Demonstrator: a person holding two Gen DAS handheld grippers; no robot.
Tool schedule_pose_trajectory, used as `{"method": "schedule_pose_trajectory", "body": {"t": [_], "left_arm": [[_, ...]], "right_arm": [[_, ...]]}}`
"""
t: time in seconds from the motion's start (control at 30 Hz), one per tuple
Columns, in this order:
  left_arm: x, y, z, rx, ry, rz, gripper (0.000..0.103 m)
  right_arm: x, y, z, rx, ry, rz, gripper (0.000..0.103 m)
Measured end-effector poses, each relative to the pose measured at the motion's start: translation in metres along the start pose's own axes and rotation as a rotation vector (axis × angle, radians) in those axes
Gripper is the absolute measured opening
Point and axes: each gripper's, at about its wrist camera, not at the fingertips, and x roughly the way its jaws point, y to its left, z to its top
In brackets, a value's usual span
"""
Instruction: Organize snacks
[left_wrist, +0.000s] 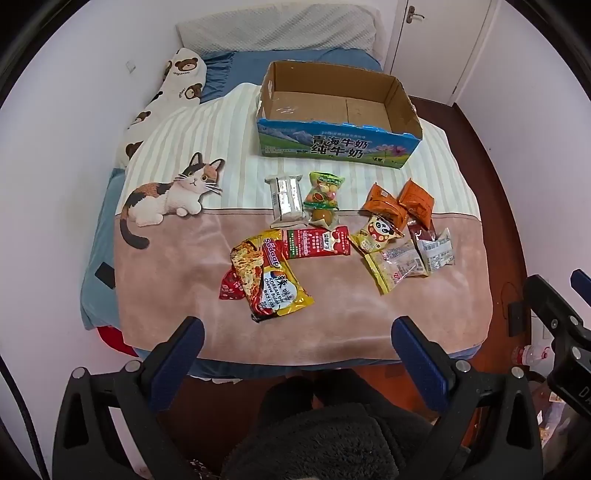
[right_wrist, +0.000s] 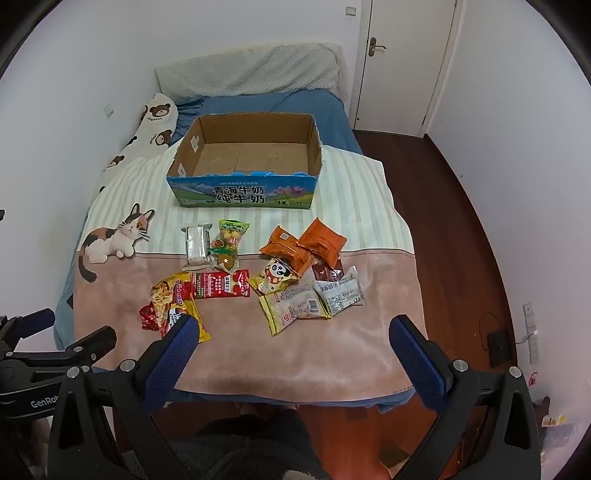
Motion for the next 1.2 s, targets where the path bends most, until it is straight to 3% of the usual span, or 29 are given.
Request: {"method": "schedule_pose_trajectory", "body": {"t": [1.2], "left_arm": [[-0.001,-0.005,0.013,-0.01,-0.011,-0.012,0.103]], "right_arm": [[0.017,0.004,0.014,0.005,0.015,0.008,0.103]]}}
